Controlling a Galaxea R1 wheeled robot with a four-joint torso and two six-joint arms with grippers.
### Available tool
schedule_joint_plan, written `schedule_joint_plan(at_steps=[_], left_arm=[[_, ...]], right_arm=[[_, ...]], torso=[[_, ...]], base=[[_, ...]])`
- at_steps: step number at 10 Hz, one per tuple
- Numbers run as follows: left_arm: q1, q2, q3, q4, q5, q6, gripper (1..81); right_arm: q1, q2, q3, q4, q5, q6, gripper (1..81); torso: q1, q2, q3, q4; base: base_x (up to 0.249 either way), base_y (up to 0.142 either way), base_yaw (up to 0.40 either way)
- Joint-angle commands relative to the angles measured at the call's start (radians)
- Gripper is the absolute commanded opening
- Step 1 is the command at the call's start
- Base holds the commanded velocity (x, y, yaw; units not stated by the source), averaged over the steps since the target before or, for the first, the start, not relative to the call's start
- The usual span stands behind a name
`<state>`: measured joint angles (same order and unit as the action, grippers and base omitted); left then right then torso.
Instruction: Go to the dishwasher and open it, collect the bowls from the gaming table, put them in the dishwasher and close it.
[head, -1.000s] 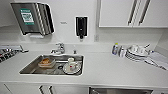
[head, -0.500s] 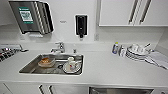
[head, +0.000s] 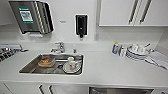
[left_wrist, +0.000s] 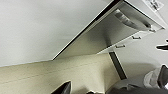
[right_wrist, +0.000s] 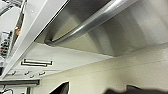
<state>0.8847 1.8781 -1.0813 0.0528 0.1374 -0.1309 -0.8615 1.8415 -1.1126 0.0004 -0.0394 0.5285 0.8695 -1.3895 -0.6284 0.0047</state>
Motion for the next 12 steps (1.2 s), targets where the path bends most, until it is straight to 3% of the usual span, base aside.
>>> schedule_joint_plan(at_steps=[1,3,5,8,12], left_arm=[[-0.091,-0.037,0.038,0.009,0.027,0.004,81.1],[-0.091,-0.029,0.038,0.012,0.025,0.004,81.1],[-0.091,-0.022,0.038,0.013,0.022,0.005,81.1],[-0.091,-0.008,0.038,0.013,0.021,0.007,81.1],[-0.089,-0.003,0.034,0.015,0.022,0.010,81.1]], right_arm=[[0.205,-0.031,0.016,0.004,-0.137,0.162,81.1],[0.290,0.015,-0.036,0.004,-0.230,0.295,81.1],[0.359,0.053,-0.103,0.004,-0.307,0.369,81.1],[0.400,0.121,-0.218,0.004,-0.361,0.432,81.1],[0.427,0.224,-0.381,0.042,-0.427,0.452,81.1]], torso=[[0.000,0.000,0.000,0.000],[0.000,0.000,0.000,0.000],[0.000,0.000,0.000,0.000],[0.000,0.000,0.000,0.000],[0.000,0.000,-0.001,0.000]], base=[[0.000,0.000,0.000],[0.000,0.000,0.000],[0.000,0.000,0.000],[0.000,0.000,0.000],[0.000,0.000,0.000]])
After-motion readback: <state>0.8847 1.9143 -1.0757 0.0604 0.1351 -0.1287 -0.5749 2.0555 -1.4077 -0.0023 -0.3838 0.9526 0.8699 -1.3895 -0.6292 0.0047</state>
